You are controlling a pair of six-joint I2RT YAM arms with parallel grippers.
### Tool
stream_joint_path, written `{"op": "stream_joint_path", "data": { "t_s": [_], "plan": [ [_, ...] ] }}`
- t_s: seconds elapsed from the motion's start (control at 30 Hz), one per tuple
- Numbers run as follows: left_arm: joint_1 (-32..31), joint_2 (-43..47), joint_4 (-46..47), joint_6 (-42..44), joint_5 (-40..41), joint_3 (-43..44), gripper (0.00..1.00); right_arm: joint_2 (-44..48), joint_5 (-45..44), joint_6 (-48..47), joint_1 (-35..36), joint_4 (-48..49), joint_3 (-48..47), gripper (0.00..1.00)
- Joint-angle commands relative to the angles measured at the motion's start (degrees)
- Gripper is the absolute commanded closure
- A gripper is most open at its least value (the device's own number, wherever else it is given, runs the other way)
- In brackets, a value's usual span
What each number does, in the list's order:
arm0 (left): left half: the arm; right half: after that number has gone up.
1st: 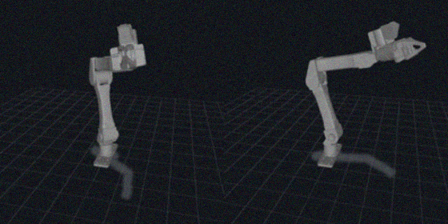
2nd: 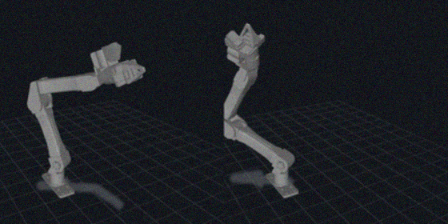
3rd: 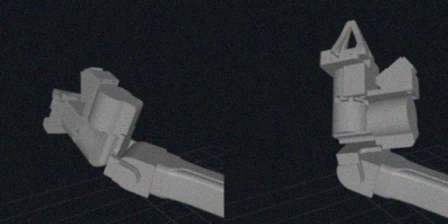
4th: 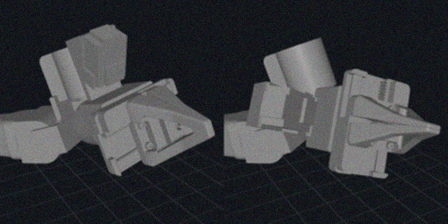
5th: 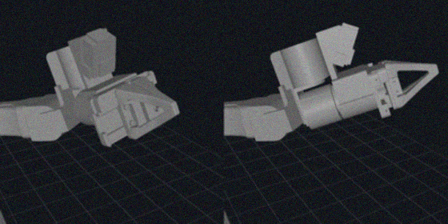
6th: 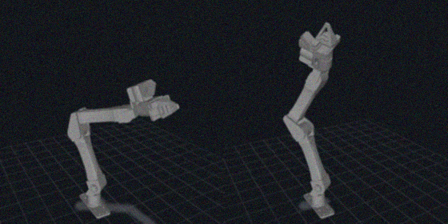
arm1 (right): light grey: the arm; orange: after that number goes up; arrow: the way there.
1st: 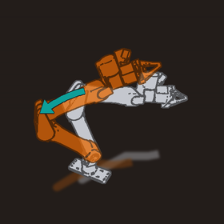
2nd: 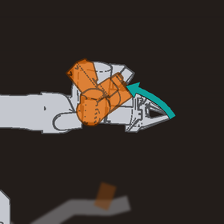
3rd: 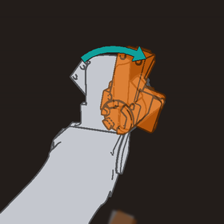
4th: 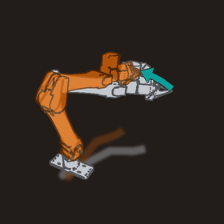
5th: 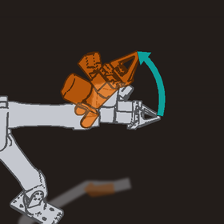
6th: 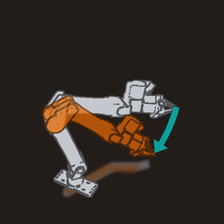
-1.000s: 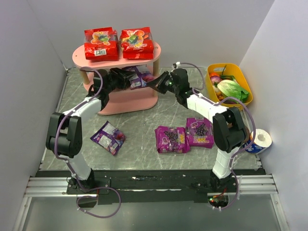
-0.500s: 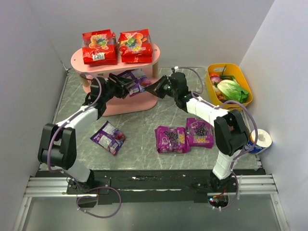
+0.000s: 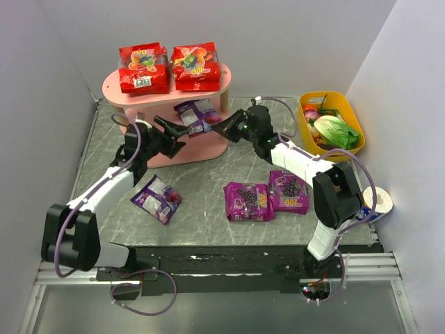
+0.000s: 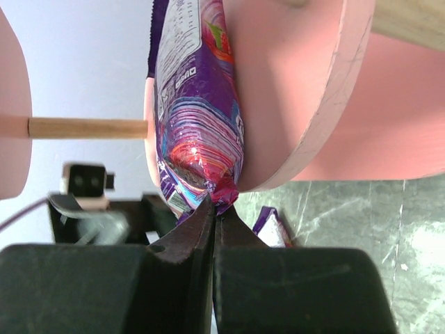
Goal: Place and organize the candy bags onto the shelf
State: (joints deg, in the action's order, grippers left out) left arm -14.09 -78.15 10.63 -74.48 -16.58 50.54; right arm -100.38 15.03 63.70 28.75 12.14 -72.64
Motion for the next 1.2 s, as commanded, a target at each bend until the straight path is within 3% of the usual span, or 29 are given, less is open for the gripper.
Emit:
{"op": "stream_joint_path", "data": {
  "t_s": [0.0, 0.37, 0.57, 0.67, 0.7, 0.77, 0.8, 0.83, 0.97, 1.17],
  "plan": [
    [-0.24, 5.89, -6.75, 5.21, 2.95, -2.2, 0.21, 3.17, -3.69, 1.77, -0.01, 1.48, -0.83, 1.0],
    [-0.15, 28.73, -23.97, 11.46, 16.4, -8.18, 0.18, 0.54, -10.1, 11.7, 0.69, -0.54, -3.38, 1.0],
    [-0.15, 34.02, -31.37, 11.2, 21.85, -9.06, 0.15, -0.08, -10.2, 13.03, 2.27, -5.19, -5.67, 1.0],
    [-0.06, 34.21, -34.62, 10.49, 22.99, -9.41, 0.14, 0.27, -9.23, 11.8, 3.06, -6.78, -6.28, 0.89],
    [-0.06, 34.12, -35.32, 10.15, 23.17, -9.41, 0.14, 0.53, -8.88, 11.53, 3.06, -8.52, -6.37, 0.76],
    [0.11, 33.94, -37.08, 9.88, 23.78, -9.58, 0.12, 1.85, -9.05, 11.36, 3.15, -10.03, -5.85, 0.66],
    [0.2, 33.85, -37.26, 9.88, 23.87, -9.76, 0.11, 3.16, -9.22, 11.01, 3.15, -10.73, -4.71, 0.53],
    [0.37, 33.94, -37.96, 9.79, 23.96, -9.85, 0.11, 3.87, -9.57, 10.22, 3.15, -11.61, -4.35, 0.48],
    [1.69, 33.68, -38.84, 10.23, 22.91, -10.29, 0.1, 8.17, -10.1, 5.92, 2.98, -13.28, -2.51, 0.36],
    [4.85, 33.24, -40.86, 11.81, 20.89, -10.81, 0.08, 16.17, -8.27, -5.85, 3.06, -17.22, 0.22, 0.25]
  ]
}}
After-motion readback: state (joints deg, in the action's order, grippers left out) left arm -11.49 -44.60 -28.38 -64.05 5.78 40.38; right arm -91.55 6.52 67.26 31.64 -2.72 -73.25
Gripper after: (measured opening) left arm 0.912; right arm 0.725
